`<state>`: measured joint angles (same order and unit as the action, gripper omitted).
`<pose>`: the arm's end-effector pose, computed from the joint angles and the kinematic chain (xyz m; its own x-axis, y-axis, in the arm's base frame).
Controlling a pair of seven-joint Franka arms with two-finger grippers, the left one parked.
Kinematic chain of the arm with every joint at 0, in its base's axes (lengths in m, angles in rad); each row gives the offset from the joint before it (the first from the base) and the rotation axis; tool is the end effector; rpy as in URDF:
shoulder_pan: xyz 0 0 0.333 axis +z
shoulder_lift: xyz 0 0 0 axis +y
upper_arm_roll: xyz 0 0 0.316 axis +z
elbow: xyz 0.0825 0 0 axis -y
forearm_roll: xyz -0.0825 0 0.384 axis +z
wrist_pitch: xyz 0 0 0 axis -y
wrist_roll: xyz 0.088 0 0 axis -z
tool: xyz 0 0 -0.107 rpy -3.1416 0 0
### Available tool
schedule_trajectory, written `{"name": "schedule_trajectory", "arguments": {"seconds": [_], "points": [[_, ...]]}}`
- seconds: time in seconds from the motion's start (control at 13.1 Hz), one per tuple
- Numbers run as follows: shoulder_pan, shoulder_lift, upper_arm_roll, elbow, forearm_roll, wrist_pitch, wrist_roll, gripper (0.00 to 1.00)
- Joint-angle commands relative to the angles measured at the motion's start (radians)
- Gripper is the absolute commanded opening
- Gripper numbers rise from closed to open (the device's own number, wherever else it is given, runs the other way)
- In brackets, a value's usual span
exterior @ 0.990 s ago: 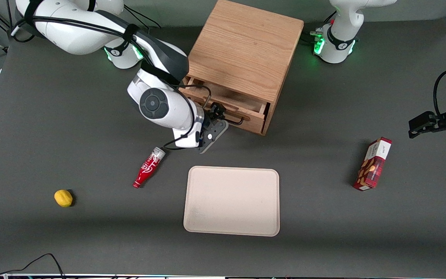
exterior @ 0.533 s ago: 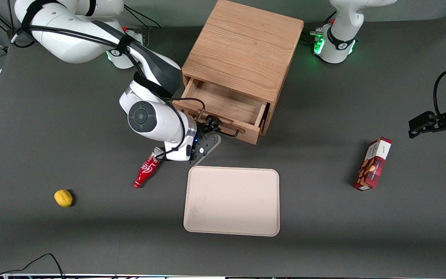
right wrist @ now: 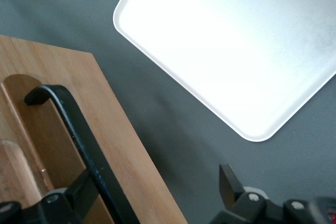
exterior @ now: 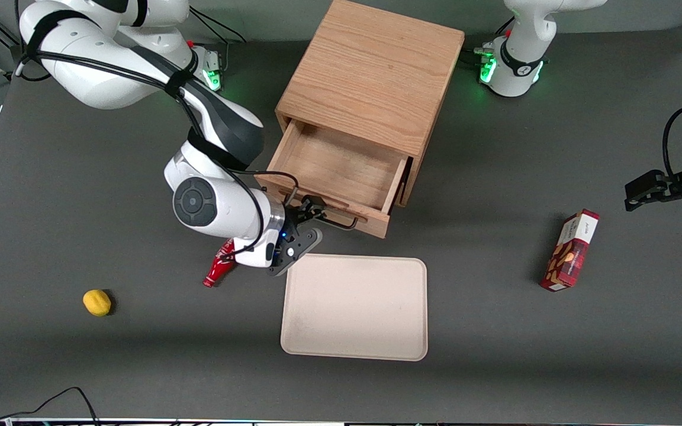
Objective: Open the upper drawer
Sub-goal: 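Pull the upper drawer outward from the cabinet with the right gripper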
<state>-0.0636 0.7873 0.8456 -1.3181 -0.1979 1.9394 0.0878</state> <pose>0.6218 0.3768 0.3822 0.8401 0.5417 0.0286 0.5131 -0.7763 -0.3663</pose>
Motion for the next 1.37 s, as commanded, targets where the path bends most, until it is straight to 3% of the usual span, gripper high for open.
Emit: {"name": "schedule_trajectory", "arguments": {"seconds": [0.0, 1.3], "points": [[0.018, 0.024, -0.013, 0.048, -0.031, -0.022, -0.022, 1.00], [0.031, 0.118, -0.095, 0.281, -0.031, -0.069, -0.126, 1.00]]}}
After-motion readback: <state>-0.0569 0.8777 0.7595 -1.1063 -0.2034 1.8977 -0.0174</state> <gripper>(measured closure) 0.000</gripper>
